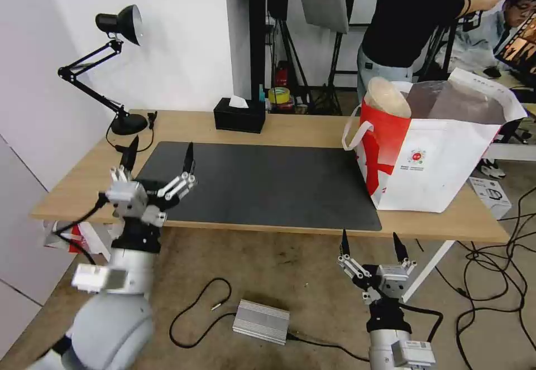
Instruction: Pick up the trash from the table and place it into the takeout bag.
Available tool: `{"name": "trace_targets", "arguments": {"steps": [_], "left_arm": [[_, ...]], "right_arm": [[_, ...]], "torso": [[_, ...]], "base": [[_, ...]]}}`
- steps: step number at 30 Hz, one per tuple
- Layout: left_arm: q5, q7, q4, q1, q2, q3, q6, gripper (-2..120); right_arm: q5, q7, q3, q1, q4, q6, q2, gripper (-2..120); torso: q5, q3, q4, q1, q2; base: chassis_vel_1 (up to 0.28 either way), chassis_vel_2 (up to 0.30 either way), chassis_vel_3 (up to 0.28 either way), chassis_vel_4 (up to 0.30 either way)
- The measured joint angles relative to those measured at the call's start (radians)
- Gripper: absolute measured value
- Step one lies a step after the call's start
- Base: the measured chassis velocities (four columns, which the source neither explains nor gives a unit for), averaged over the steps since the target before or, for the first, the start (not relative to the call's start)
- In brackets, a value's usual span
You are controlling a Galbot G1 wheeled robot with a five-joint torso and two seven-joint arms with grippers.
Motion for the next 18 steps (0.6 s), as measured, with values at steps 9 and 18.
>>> {"name": "trace_targets", "arguments": {"steps": [9, 18], "left_arm": [[0.087, 0.003, -0.004, 0.083, -0.078, -0.026, -0.035, 100], [0.168, 0.013, 0.006, 0.177, -0.161, -0.030, -0.104, 100]], "right_arm": [[0.000, 0.000, 0.000, 0.000, 0.000, 0.000, 0.000, 100], [0.000, 0.000, 0.000, 0.000, 0.000, 0.000, 0.000, 100]], "torso": [[0.0001, 0.000, -0.0001, 0.000, 0.000], [0.0000, 0.000, 0.0000, 0.000, 0.000]], "base": [[0.000, 0.000, 0.000, 0.000], [0.000, 0.000, 0.000, 0.000]]}}
